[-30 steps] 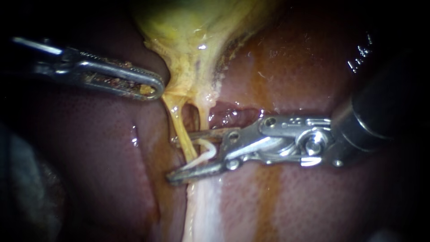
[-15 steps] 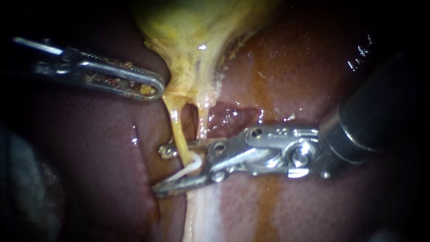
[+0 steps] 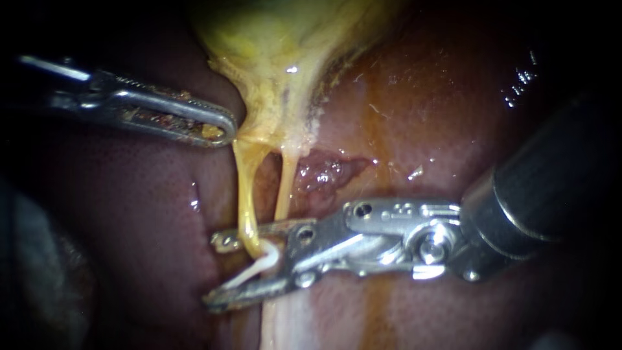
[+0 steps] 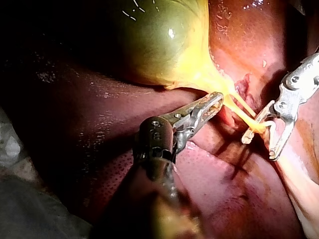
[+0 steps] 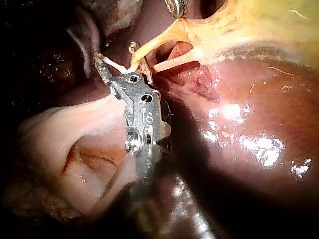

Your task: Clipping first clip left tube

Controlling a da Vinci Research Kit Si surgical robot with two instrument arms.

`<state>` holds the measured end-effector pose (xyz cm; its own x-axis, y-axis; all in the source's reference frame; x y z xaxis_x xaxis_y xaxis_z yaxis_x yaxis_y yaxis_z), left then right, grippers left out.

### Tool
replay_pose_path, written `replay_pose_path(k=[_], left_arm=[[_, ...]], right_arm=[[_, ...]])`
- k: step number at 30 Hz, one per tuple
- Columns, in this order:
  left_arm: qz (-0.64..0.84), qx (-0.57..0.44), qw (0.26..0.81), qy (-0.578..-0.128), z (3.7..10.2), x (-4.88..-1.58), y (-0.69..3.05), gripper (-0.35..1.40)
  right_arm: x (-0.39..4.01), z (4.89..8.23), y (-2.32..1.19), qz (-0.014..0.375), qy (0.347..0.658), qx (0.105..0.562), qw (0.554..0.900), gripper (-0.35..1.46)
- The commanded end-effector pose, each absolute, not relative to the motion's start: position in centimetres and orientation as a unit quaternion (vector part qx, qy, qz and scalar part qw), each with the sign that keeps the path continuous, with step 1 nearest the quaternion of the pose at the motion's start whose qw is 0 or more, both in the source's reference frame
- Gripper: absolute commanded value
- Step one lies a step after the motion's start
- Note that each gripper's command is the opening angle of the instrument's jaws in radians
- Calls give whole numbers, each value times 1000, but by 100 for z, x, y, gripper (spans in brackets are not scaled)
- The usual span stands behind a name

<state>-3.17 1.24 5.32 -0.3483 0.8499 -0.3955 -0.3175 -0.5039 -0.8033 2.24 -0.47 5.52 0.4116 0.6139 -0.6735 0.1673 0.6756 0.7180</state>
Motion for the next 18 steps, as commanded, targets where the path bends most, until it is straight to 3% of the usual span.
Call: replay_pose_path(k=[1,18], left_arm=[[758,-422,385,-316,532,-317,124,-35],[758,-422,385,-316,533,-318,123,-35]], right_arm=[[223,553,-47,149,521,374,752,43],[217,546,-36,191,499,406,741,9]])
